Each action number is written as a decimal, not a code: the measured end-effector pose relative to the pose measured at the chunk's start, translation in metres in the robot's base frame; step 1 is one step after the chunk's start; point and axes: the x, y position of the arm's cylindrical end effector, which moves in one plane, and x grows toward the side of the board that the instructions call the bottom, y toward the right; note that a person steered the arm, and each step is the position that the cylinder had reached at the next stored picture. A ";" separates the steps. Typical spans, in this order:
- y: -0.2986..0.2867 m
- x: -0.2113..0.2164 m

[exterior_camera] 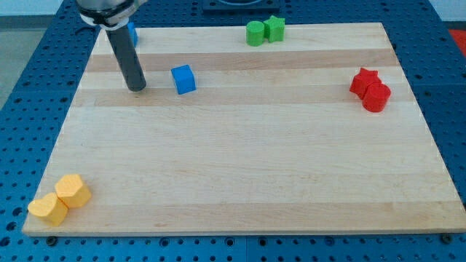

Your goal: Push blue cube towards center

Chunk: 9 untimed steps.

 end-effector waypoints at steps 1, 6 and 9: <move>0.007 0.000; 0.079 -0.023; 0.091 0.010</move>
